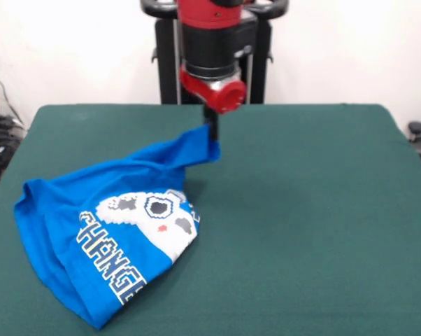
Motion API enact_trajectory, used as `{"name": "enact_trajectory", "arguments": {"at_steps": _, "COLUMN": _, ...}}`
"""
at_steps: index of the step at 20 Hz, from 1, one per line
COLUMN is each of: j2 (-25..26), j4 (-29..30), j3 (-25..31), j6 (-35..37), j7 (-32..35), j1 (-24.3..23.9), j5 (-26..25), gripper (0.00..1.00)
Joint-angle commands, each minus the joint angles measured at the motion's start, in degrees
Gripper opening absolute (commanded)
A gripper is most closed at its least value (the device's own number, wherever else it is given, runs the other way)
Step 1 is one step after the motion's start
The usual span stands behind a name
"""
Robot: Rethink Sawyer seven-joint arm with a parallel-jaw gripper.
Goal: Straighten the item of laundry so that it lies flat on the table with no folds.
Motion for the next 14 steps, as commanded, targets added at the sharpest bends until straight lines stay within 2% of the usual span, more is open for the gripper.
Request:
{"name": "enact_trajectory", "arguments": {"at_steps": 1, "j2": 4.24, "j4": 8.9, "j3": 20.27, "j6": -5.42, "j7": 12.1, "j1": -3.22, "j5": 9.86, "gripper": 0.0}}
{"name": "enact_trajectory", "arguments": {"at_steps": 9, "j2": 8.98, "j4": 8.44, "j3": 29.38, "j6": -17.9, "j7": 18.14, "j1": -4.82, "j5": 12.56, "gripper": 0.0}}
{"name": "enact_trajectory", "arguments": {"at_steps": 11, "j2": 8.71, "j4": 9.16, "j3": 30.66, "j6": -18.99, "j7": 19.87, "j1": -4.66, "j5": 13.53, "gripper": 0.0}}
{"name": "enact_trajectory", "arguments": {"at_steps": 14, "j2": 5.61, "j4": 12.82, "j3": 30.7, "j6": -17.1, "j7": 21.46, "j1": -3.96, "j5": 15.38, "gripper": 0.0}}
